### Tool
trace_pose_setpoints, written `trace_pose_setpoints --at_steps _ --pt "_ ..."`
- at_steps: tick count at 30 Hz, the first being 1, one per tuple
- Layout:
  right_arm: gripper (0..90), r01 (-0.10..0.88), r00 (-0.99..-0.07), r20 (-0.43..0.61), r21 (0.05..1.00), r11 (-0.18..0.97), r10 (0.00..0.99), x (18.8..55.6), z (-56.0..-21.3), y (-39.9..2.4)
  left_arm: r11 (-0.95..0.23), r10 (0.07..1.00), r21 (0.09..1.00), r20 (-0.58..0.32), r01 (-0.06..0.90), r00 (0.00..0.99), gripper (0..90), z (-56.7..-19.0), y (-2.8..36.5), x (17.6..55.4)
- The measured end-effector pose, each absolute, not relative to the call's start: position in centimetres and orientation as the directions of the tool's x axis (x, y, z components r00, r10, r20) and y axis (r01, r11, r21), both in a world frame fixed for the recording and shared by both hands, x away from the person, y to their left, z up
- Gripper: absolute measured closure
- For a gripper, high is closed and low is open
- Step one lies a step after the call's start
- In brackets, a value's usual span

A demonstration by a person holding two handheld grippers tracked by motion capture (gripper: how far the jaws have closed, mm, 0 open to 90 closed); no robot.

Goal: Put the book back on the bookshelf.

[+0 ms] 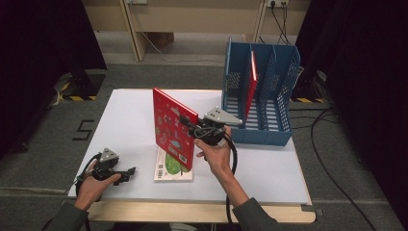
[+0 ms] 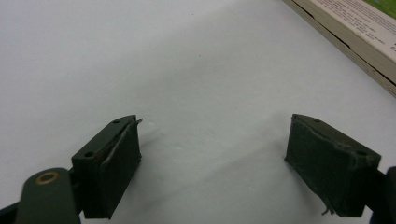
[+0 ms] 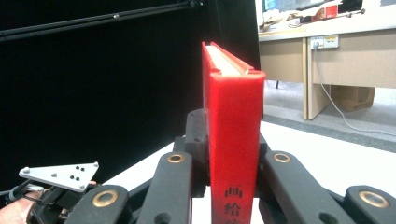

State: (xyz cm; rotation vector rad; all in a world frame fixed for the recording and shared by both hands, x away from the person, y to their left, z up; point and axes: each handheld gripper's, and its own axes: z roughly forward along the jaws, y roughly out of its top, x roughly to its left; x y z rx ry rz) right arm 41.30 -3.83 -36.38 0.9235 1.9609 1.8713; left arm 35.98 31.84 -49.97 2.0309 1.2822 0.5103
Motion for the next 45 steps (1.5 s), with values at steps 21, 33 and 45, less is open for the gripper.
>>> trace_pose_setpoints --at_steps 21,33,45 --pt "77.4 0.205 -0.764 0.174 0.979 -0.023 0.621 40.7 -37.1 -3.4 -0.289 0.897 0.721 -0.026 0.630 0.442 16.1 -50.1 31.9 35.9" --pt "76.3 0.225 -0.769 0.184 0.974 -0.010 0.612 40.5 -38.5 -2.6 -0.290 0.897 0.720 -0.025 0.631 0.441 16.1 -50.0 31.9 35.9" --pt "75.6 0.223 -0.774 0.161 0.974 0.027 0.613 40.2 -40.0 -1.5 -0.292 0.896 0.717 -0.026 0.633 0.442 16.1 -50.0 31.9 35.9"
